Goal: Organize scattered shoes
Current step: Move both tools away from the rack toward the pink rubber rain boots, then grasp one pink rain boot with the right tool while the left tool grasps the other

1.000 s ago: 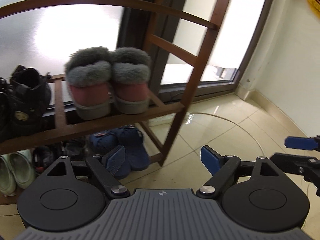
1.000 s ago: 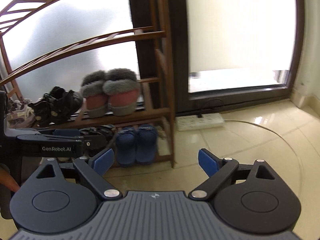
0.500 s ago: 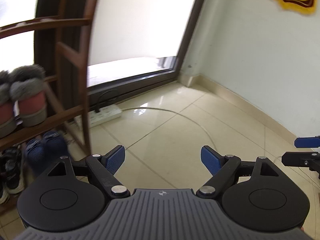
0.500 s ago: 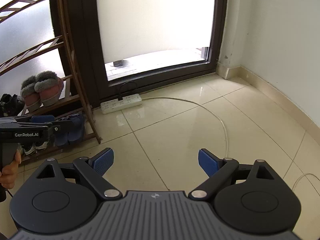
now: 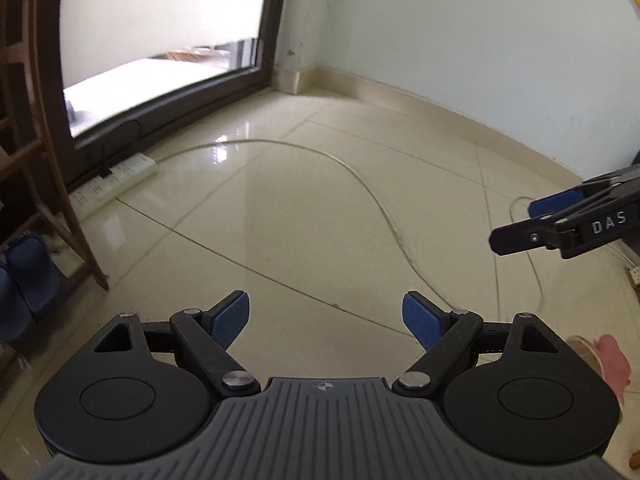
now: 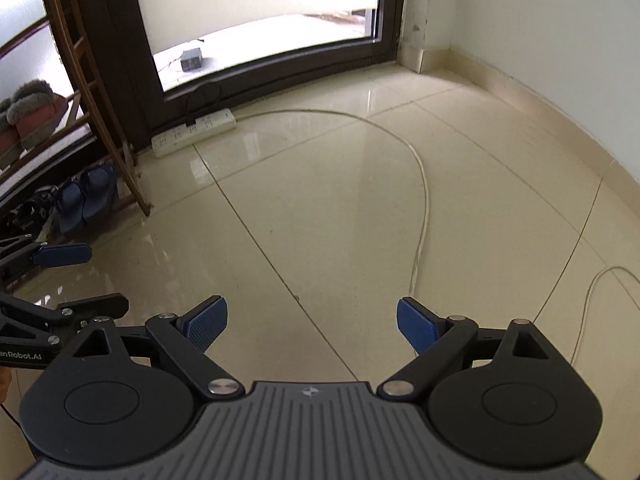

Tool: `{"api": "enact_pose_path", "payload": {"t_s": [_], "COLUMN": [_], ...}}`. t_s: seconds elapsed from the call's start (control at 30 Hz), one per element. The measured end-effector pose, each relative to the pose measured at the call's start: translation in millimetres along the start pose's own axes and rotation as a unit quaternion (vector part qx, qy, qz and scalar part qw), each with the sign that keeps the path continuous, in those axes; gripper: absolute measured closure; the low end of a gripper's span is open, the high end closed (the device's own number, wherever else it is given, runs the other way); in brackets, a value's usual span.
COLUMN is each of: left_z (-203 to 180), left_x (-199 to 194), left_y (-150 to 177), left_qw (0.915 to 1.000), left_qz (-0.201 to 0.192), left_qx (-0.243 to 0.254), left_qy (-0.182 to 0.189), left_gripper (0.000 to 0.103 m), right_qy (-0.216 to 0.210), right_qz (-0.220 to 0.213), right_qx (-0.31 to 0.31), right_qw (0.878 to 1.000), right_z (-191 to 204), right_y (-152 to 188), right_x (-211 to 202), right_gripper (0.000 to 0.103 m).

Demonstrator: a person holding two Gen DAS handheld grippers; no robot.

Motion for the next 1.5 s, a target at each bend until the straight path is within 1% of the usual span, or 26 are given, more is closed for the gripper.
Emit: {"api": "enact_pose_path", "payload": {"t_s": [0.07,0.1,0.17,0.27,0.33,0.43,0.5,0.6,0.67,0.77,0.87,0.97,1.0,1.1,1.17,1.2,1.27,1.4,1.43,1.47,1.5], "left_z": [-9,-12,-15,-21,-23,-32,-39,-56,-69,-81,-87,-88,-88,-92,-95,-96,-99,-101,-101,-101,-98], "left_x": [13,16,24,39,45,55,59,64,69,77,83,90,93,102,107,109,112,120,121,123,124], "left_y": [20,26,37,53,61,81,89,108,123,141,152,153,154,159,164,166,170,178,179,179,180], "left_qw": [0.9997,0.9997,0.9994,0.9988,0.9983,0.9972,0.9964,0.9942,0.9915,0.9866,0.9838,0.9818,0.9808,0.9774,0.9738,0.9714,0.9673,0.9655,0.9649,0.9641,0.9614], "left_qz": [0.012,0.012,0.017,0.038,0.05,0.068,0.079,0.099,0.116,0.144,0.157,0.164,0.166,0.179,0.19,0.197,0.208,0.214,0.213,0.212,0.216], "left_qx": [0.012,0.016,0.021,0.013,0.0,-0.021,-0.018,-0.004,0.006,-0.001,-0.011,-0.022,-0.025,-0.041,-0.059,-0.067,-0.079,-0.079,-0.083,-0.088,-0.099], "left_qy": [0.016,0.017,0.02,0.027,0.03,0.022,0.025,0.043,0.059,0.077,0.086,0.092,0.098,0.104,0.11,0.115,0.122,0.126,0.13,0.133,0.138], "left_gripper": [0.018,0.018,0.018,0.018,0.018,0.018,0.018,0.019,0.019,0.025,0.028,0.03,0.033,0.048,0.049,0.052,0.054,0.054,0.054,0.054,0.053], "right_qy": [-0.007,-0.007,-0.008,-0.013,-0.017,-0.029,-0.041,-0.06,-0.074,-0.093,-0.103,-0.114,-0.121,-0.14,-0.152,-0.16,-0.169,-0.197,-0.197,-0.195,-0.193], "right_qz": [0.032,0.043,0.082,0.117,0.131,0.151,0.163,0.177,0.186,0.2,0.205,0.209,0.211,0.209,0.209,0.209,0.21,0.211,0.21,0.21,0.211], "right_qx": [-0.004,-0.006,-0.014,-0.012,-0.008,-0.002,0.003,0.014,0.02,0.019,0.02,0.013,0.01,0.018,0.037,0.05,0.062,0.102,0.103,0.1,0.097], "right_qw": [0.999,0.999,0.997,0.993,0.991,0.988,0.986,0.982,0.979,0.975,0.973,0.971,0.97,0.968,0.965,0.963,0.961,0.952,0.952,0.953,0.953], "right_z": [-4,-3,-8,-16,-21,-28,-33,-39,-40,-38,-38,-32,-29,-27,-32,-34,-38,-40,-40,-39,-38], "right_y": [23,31,62,94,110,130,144,159,167,182,188,193,194,192,188,188,188,189,190,191,193], "right_x": [23,29,51,68,73,83,90,98,104,115,123,130,132,136,138,140,144,156,159,161,164], "right_gripper": [0.008,0.008,0.008,0.008,0.008,0.008,0.008,0.008,0.011,0.014,0.015,0.015,0.016,0.016,0.017,0.018,0.021,0.023,0.024,0.028,0.031]}}
Point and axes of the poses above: each gripper's, at about its wrist camera, not at the fingertips, and x roughly the way its jaws point, z to its left, y to its underside, the point moved 10 cm from there along x, roughly the way its jaws point, and after that the axes turned 8 degrees about z, right-handed, at the moved point
